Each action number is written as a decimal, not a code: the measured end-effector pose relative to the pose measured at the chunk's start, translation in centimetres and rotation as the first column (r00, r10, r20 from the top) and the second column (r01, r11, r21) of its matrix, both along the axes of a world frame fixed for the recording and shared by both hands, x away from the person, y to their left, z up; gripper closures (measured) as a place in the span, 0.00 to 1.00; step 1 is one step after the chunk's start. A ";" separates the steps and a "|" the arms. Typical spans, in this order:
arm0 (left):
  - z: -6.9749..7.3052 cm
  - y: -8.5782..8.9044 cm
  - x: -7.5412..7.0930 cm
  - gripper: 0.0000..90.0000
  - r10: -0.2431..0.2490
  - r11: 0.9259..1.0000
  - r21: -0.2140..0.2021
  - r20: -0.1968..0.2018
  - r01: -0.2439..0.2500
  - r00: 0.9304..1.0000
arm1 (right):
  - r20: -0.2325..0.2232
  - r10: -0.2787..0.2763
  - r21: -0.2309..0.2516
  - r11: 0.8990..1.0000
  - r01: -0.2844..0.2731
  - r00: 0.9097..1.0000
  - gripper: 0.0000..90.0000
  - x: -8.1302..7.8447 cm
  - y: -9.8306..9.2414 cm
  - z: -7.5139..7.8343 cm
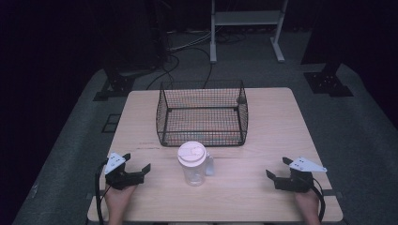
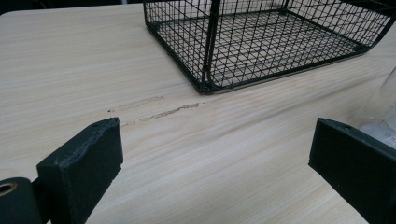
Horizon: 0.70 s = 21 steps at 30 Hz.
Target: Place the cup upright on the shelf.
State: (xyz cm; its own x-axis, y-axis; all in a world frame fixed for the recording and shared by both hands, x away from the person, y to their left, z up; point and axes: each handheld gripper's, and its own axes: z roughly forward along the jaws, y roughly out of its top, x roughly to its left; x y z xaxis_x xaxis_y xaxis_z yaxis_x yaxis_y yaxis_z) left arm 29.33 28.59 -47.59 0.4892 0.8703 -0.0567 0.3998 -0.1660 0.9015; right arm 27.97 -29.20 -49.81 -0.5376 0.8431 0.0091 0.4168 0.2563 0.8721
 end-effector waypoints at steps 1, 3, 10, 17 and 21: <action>0.0 0.0 0.0 0.02 0.000 1.000 0.000 0.000 0.000 1.000 | 0.000 0.000 0.000 1.000 0.000 1.000 0.14 0.0 0.0 0.0; -0.1 -0.1 0.0 0.02 -0.004 1.000 -0.007 -0.003 0.003 1.000 | 0.000 0.000 0.002 1.000 0.000 1.000 0.14 0.0 0.0 0.0; 0.0 -0.3 -0.1 0.02 -0.022 1.000 -0.008 0.004 0.022 1.000 | 0.001 0.004 0.001 1.000 -0.004 1.000 0.14 0.0 0.0 0.0; 0.8 -0.9 -0.4 0.02 -0.049 0.999 0.010 0.038 0.048 0.998 | 0.001 0.001 -0.004 1.000 -0.001 1.000 0.14 0.0 0.0 0.0; 1.5 -1.5 -0.4 0.02 -0.085 0.996 0.032 0.054 0.083 0.995 | 0.000 0.001 -0.006 1.000 -0.001 1.000 0.14 0.0 0.0 0.0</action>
State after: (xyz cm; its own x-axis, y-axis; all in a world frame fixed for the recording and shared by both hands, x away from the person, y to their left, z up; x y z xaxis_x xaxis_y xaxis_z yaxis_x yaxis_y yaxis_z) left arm 28.90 27.11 -46.05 0.5621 0.8271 -0.0018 0.3326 -0.2241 0.9160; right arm 27.98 -29.15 -49.81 -0.5381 0.8428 0.0038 0.4167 0.2622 0.8704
